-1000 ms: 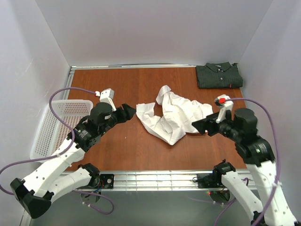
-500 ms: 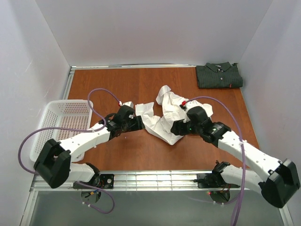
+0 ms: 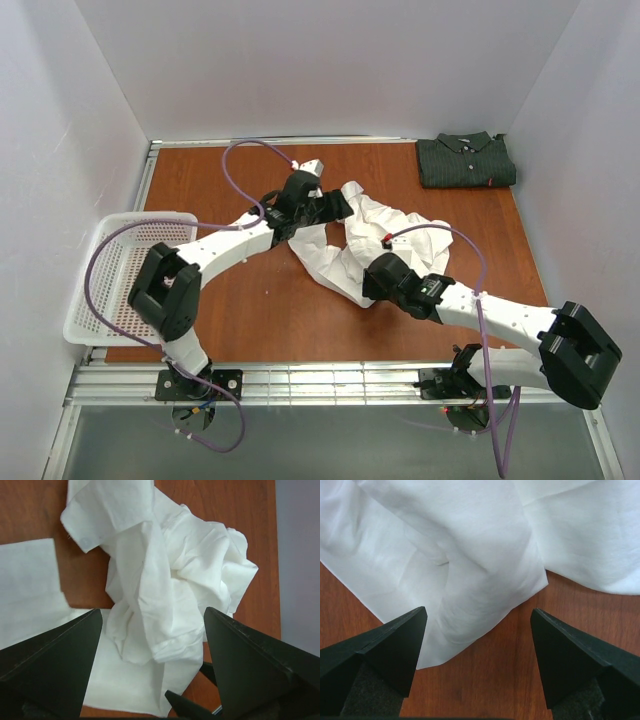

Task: Fold and stack the long sleeve shirts
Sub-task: Flatten the shirt out

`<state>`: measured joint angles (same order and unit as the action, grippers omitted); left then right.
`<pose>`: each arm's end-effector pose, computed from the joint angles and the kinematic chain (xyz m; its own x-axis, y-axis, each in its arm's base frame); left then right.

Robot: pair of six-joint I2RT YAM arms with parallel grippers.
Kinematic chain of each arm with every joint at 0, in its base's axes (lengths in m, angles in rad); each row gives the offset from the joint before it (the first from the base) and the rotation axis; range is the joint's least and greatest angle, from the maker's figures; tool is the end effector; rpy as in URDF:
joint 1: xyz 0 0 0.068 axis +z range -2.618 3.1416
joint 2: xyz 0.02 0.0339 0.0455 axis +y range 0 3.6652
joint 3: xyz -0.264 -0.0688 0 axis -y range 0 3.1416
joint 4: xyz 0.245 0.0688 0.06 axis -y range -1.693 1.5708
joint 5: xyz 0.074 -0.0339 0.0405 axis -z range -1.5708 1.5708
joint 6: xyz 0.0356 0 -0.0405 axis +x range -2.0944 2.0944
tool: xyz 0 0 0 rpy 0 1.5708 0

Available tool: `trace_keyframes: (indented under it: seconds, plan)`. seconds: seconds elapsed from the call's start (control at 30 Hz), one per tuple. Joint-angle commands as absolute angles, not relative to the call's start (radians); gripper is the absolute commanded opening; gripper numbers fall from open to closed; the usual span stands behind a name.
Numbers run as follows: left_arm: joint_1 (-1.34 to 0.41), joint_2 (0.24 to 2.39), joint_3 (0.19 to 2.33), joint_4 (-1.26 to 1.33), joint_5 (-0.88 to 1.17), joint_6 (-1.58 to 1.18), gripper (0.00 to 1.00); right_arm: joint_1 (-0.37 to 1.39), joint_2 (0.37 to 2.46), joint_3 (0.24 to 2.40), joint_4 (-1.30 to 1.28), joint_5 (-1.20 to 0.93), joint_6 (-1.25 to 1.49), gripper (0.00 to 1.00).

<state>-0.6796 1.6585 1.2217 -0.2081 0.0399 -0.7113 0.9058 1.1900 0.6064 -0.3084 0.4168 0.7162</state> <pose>0.2932 -0.2387 0.2613 -0.7803 -0.2081 -0.5897 0.1893 0.8202 -0.5399 0.1510 0.1692 0.1907 -0.7317 0.0397 -0.6805 -0.1091 0.9786 0.1745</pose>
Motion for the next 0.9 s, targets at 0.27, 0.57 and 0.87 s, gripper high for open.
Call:
trace_keyframes:
  seconds: [0.27, 0.57, 0.87]
  plan:
    - [-0.676, 1.951, 1.422, -0.179, 0.124, -0.729, 0.66, 0.923, 1.201, 0.509, -0.143, 0.388, 0.828, 0.67]
    - [-0.623, 1.988, 1.595, -0.166, 0.028, -0.673, 0.0, 0.91, 1.131, 0.569, -0.259, 0.497, 0.709, 0.02]
    - [-0.477, 2.043, 2.036, -0.199, 0.067, -0.624, 0.0, 0.468, 1.011, 1.029, -0.377, 0.58, 0.106, 0.01]
